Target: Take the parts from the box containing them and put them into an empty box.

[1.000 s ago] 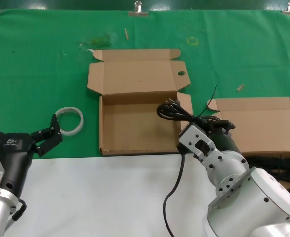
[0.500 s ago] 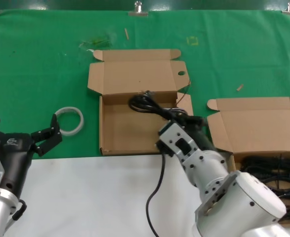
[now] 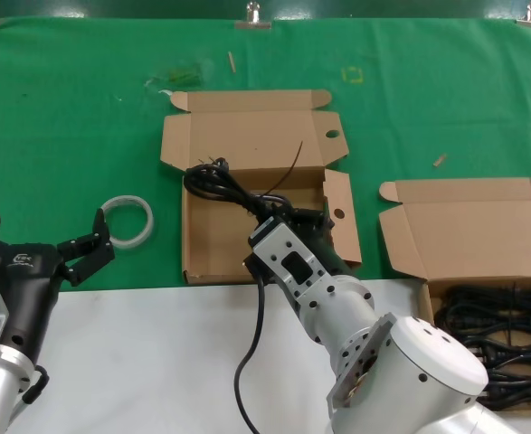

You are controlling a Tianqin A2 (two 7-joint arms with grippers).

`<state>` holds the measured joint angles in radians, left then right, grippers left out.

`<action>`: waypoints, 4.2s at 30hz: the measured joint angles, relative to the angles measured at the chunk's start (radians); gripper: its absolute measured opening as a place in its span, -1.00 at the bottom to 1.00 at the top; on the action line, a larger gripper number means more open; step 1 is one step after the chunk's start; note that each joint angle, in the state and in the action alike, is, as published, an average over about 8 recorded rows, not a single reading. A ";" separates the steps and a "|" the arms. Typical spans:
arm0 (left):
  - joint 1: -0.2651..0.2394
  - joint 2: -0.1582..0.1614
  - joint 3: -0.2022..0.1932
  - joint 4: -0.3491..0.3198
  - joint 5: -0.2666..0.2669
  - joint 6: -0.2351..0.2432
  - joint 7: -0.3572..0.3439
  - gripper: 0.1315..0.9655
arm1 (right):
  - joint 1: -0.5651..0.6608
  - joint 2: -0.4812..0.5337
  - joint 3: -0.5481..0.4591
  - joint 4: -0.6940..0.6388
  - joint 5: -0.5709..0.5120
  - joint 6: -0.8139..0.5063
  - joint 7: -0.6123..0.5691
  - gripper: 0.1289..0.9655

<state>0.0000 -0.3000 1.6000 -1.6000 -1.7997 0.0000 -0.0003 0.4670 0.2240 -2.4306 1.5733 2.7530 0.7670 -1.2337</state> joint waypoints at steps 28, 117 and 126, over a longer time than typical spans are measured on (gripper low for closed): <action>0.000 0.000 0.000 0.000 0.000 0.000 0.000 1.00 | 0.003 0.000 -0.005 -0.042 0.000 -0.018 0.039 -0.81; 0.000 0.000 0.000 0.000 0.000 0.000 0.000 1.00 | -0.377 0.000 0.670 0.013 -0.770 -0.623 1.005 1.00; 0.000 0.000 0.000 0.000 0.000 0.000 0.000 1.00 | -0.432 0.000 0.769 0.022 -0.882 -0.712 1.145 1.00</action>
<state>0.0000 -0.3000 1.6000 -1.6000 -1.7999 0.0000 -0.0001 0.0348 0.2239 -1.6617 1.5948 1.8705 0.0554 -0.0884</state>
